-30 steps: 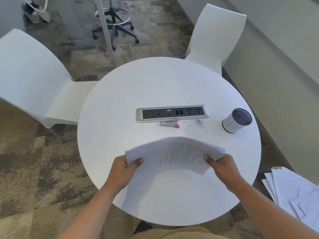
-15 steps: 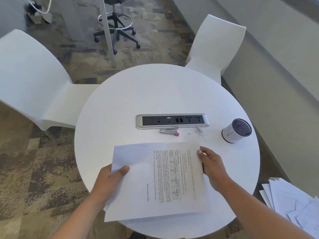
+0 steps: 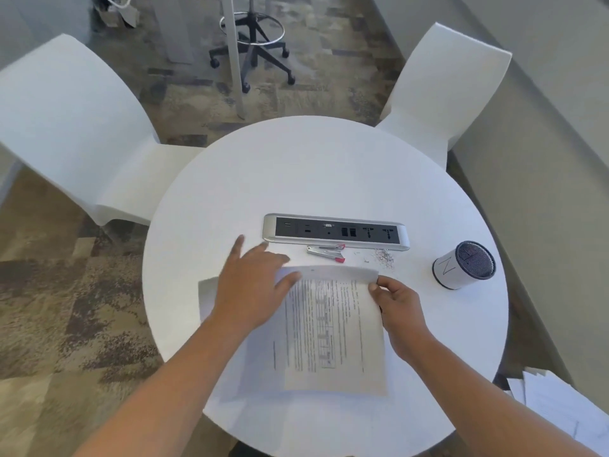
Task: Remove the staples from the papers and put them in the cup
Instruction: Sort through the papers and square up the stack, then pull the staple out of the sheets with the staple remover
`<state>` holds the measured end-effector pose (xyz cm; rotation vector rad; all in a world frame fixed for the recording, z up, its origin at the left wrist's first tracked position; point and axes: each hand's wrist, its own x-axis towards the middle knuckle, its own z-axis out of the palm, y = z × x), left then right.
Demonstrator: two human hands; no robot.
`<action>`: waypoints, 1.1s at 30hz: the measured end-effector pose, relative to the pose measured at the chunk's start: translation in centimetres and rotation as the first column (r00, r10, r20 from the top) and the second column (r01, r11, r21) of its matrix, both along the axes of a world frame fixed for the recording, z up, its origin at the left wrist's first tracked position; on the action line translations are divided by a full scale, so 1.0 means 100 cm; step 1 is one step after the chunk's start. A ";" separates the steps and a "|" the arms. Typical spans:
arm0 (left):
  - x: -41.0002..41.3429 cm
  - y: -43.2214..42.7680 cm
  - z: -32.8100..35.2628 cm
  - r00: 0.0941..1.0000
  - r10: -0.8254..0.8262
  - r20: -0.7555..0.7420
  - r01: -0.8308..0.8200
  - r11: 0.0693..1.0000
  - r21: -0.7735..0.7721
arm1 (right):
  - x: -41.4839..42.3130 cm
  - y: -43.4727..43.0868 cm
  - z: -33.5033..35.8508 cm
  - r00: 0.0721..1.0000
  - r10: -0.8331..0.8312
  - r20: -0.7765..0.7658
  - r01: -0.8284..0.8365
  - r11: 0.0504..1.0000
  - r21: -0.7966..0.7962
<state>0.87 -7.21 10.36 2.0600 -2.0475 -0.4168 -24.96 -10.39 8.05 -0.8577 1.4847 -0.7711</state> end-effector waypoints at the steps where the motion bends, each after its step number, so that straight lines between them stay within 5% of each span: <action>1: -0.009 -0.007 0.005 0.998 -0.022 0.066 0.021 1.000 0.017 | -0.001 -0.002 0.001 1.000 0.007 -0.009 -0.007 1.000 -0.004; 10: -0.041 -0.030 -0.002 0.960 0.062 -0.272 0.003 0.973 0.231 | 0.017 -0.013 0.005 0.991 0.137 0.007 -0.136 0.991 -0.017; 15: -0.025 -0.028 -0.015 0.952 0.102 -0.289 -0.032 0.971 0.236 | 0.026 -0.030 -0.006 0.961 0.270 0.066 -0.276 0.956 0.102; 18: -0.014 -0.028 -0.022 0.931 0.123 -0.345 -0.026 0.961 0.274 | 0.028 -0.058 -0.022 0.958 0.268 -0.100 -0.262 0.963 0.069; 20: -0.007 -0.026 -0.028 0.907 0.150 -0.393 -0.031 0.955 0.294 | 0.026 -0.082 -0.037 0.852 0.295 -0.433 -0.348 0.936 -0.046; 23: 0.004 -0.024 -0.038 0.854 0.200 -0.481 -0.035 0.943 0.330 | 0.023 -0.108 -0.057 0.537 0.389 -0.748 -0.600 0.800 -0.016; 27: 0.016 -0.021 -0.046 0.787 0.235 -0.571 -0.020 0.934 0.356 | 0.028 -0.127 -0.072 0.276 0.430 -0.860 -0.743 0.663 0.093; 33: 0.023 -0.022 -0.046 0.723 0.284 -0.630 -0.057 0.933 0.355 | 0.035 -0.136 -0.074 0.190 0.391 -0.900 -0.795 0.600 0.093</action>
